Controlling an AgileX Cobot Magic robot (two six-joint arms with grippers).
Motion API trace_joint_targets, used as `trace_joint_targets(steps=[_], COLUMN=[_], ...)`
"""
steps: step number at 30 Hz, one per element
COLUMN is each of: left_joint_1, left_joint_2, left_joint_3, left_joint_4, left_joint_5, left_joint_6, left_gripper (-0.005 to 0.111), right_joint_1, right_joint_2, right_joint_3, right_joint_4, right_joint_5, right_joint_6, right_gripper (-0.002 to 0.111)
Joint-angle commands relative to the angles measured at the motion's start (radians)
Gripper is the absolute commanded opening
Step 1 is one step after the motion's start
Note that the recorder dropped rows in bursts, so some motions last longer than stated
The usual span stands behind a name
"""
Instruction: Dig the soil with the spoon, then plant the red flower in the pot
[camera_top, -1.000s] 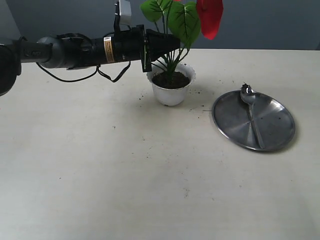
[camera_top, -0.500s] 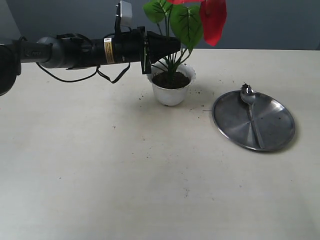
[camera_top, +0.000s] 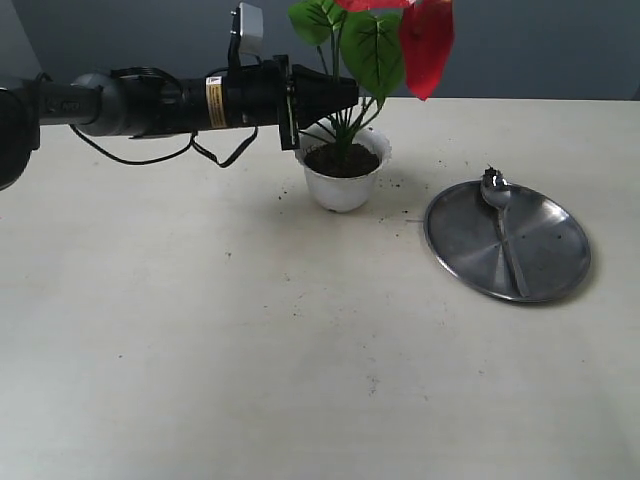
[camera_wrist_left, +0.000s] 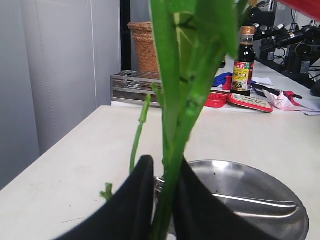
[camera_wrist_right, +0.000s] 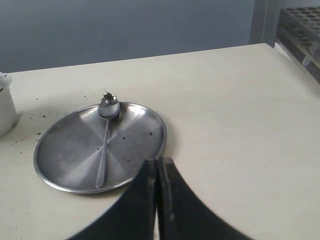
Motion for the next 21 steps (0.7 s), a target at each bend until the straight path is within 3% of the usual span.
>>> trace_joint_targets(steps=[1,21], left_joint_1=[0.019,-0.001], left_joint_2=[0.038,0.038], left_joint_3=[0.021,0.021], left_joint_4=[0.116,0.136], left_joint_5=[0.079,0.079], left_joint_6=[-0.028,-0.030], left_gripper=[0.000,0.000], right_joint_1=[-0.004,-0.004], right_joint_2=[-0.004,-0.004], right_joint_3=[0.002,0.002], right_joint_4=[0.001,0.001], right_joint_5=[-0.011,-0.008], right_joint_6=[-0.003,-0.003], right_gripper=[0.000,0.000])
